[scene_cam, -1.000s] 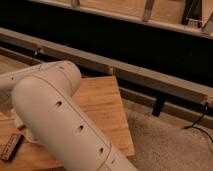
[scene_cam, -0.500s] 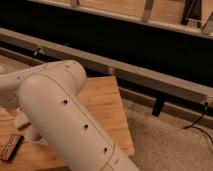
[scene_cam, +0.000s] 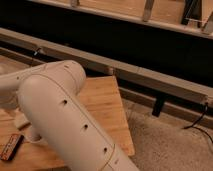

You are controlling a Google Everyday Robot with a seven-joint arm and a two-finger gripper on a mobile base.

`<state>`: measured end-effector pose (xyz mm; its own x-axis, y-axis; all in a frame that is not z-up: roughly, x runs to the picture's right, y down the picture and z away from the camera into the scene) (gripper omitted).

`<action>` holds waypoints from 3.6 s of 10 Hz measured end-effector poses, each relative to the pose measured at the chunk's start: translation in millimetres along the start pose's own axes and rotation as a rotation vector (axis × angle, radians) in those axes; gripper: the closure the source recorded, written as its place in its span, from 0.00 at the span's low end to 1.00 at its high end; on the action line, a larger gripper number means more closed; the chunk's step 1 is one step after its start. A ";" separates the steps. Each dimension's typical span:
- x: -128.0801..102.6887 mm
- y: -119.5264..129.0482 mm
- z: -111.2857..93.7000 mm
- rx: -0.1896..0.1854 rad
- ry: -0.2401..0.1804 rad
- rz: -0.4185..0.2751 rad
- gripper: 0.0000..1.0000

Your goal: Wipe the white sponge on the table

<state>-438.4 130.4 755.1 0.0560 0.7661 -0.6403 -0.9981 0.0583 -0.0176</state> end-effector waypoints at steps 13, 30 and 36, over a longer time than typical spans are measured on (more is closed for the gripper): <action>-8.2 28.7 -5.2 -0.036 0.005 0.018 0.35; -15.4 27.5 8.6 -0.056 -0.027 -0.066 0.35; -15.2 43.9 25.7 -0.053 -0.032 -0.136 0.35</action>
<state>-482.5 137.8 783.8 0.1905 0.7734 -0.6046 -0.9811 0.1293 -0.1437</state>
